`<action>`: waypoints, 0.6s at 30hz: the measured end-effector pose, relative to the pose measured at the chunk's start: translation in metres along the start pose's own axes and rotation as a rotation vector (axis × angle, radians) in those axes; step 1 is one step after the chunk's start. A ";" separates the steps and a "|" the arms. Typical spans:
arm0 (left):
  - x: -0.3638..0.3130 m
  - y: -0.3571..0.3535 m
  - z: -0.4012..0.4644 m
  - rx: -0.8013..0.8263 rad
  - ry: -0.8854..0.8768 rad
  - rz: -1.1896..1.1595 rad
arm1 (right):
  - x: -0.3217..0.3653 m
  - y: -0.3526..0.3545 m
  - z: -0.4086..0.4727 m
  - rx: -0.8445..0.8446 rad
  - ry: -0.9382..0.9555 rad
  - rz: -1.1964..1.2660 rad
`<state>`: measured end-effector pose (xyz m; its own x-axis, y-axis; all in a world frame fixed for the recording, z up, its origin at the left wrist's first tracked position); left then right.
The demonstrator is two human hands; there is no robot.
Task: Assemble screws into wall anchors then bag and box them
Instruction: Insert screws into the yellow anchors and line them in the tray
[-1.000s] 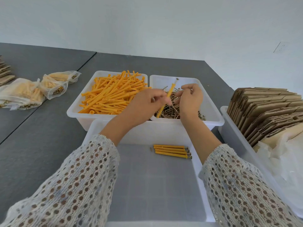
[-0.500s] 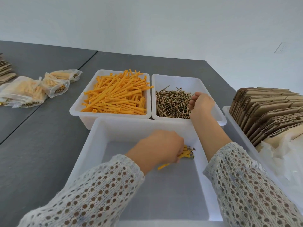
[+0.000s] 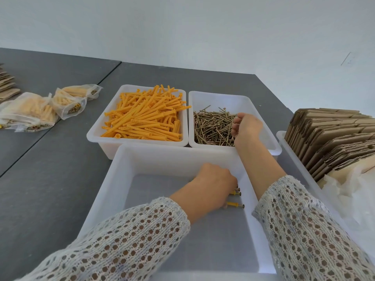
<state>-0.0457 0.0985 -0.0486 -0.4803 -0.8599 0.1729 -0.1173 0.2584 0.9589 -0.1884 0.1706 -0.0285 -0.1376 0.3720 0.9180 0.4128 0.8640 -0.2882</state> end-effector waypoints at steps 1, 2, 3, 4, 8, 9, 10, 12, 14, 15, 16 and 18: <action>0.001 0.000 0.001 -0.015 0.002 -0.004 | 0.000 0.000 0.000 0.004 -0.003 -0.004; 0.002 0.000 0.002 -0.037 0.003 -0.007 | 0.000 -0.001 0.001 0.007 -0.004 -0.009; 0.002 0.000 0.002 -0.056 0.005 -0.012 | 0.000 -0.001 0.001 0.008 -0.003 -0.013; 0.003 0.000 0.003 -0.069 0.006 -0.015 | 0.000 -0.001 0.001 0.009 0.001 -0.016; 0.005 0.000 0.004 -0.096 0.006 -0.019 | -0.001 -0.002 0.001 0.018 0.021 -0.017; 0.005 0.001 0.004 -0.105 0.004 -0.023 | -0.001 -0.002 0.002 0.019 0.023 -0.019; 0.005 0.001 0.004 -0.111 0.003 -0.027 | -0.001 -0.002 0.002 0.020 0.023 -0.021; 0.006 0.001 0.005 -0.115 0.003 -0.037 | -0.001 -0.003 0.002 0.021 0.020 -0.023; 0.007 0.001 0.004 -0.112 0.012 -0.048 | -0.001 -0.003 0.003 0.021 0.017 -0.024; 0.007 0.001 0.004 -0.108 0.018 -0.054 | -0.002 -0.003 0.003 0.023 0.015 -0.024; 0.007 0.001 0.004 -0.105 0.024 -0.059 | -0.002 -0.003 0.002 0.026 0.015 -0.025; 0.008 0.001 0.004 -0.105 0.033 -0.073 | -0.002 -0.003 0.002 0.033 0.025 -0.037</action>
<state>-0.0532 0.0939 -0.0477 -0.4451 -0.8890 0.1074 -0.0589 0.1488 0.9871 -0.1911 0.1679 -0.0295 -0.1293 0.3310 0.9347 0.3778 0.8880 -0.2621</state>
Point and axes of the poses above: each hand's wrist, its own z-axis towards the middle knuckle, its own y-axis out of the back of the hand, x = y × z, the point moved 5 cm from there along z, towards the middle knuckle, and after that the axes turned 2 degrees about z, right-handed, at the moved point
